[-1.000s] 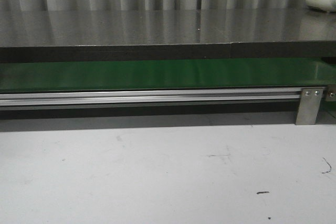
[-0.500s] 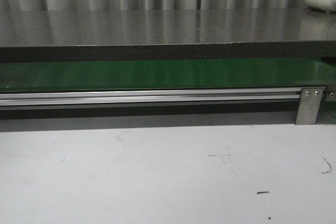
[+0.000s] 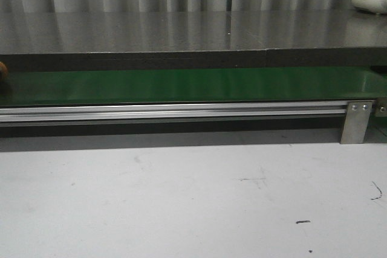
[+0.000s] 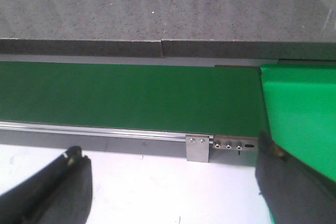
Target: Move button from left to right
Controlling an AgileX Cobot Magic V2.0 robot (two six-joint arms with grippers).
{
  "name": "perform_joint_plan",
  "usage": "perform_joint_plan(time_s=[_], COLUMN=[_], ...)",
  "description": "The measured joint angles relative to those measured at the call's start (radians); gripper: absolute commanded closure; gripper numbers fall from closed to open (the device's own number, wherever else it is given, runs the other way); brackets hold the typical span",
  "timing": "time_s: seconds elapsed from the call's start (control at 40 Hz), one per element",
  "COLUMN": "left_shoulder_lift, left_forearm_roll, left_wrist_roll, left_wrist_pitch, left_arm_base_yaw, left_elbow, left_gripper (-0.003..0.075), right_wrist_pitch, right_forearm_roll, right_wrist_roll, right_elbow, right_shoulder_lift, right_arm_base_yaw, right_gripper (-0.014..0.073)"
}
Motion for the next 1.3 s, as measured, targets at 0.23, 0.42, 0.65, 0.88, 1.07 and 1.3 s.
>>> perform_joint_plan(time_s=[0.23, 0.42, 0.65, 0.88, 1.07, 1.3], left_shoulder_lift=[-0.034, -0.103, -0.353, -0.681, -0.96, -1.273], left_forearm_roll=[-0.034, -0.049, -0.053, -0.056, -0.056, -0.056], left_wrist_roll=[0.002, 0.015, 0.017, 0.019, 0.02, 0.02], left_wrist_pitch=[0.004, 0.005, -0.171, -0.483, -0.685, -0.78], left_arm_base_yaw=[-0.01, -0.01, -0.021, -0.035, -0.035, -0.035], left_elbow=[0.0, 0.026, 0.306, 0.674, 0.999, 1.259], left_gripper=[0.0741, 0.0741, 0.0741, 0.0741, 0.0741, 0.0741], right_wrist_pitch=[0.0, 0.0, 0.0, 0.0, 0.0, 0.0], right_forearm_roll=[0.0, 0.0, 0.0, 0.0, 0.0, 0.0], right_wrist_roll=[0.0, 0.0, 0.0, 0.0, 0.0, 0.0], right_elbow=[0.0, 0.0, 0.0, 0.0, 0.0, 0.0], right_shoulder_lift=[0.0, 0.0, 0.0, 0.0, 0.0, 0.0], right_arm_base_yaw=[0.0, 0.0, 0.0, 0.0, 0.0, 0.0], right_gripper=[-0.0053, -0.0053, -0.0053, -0.0053, -0.0053, -0.0053])
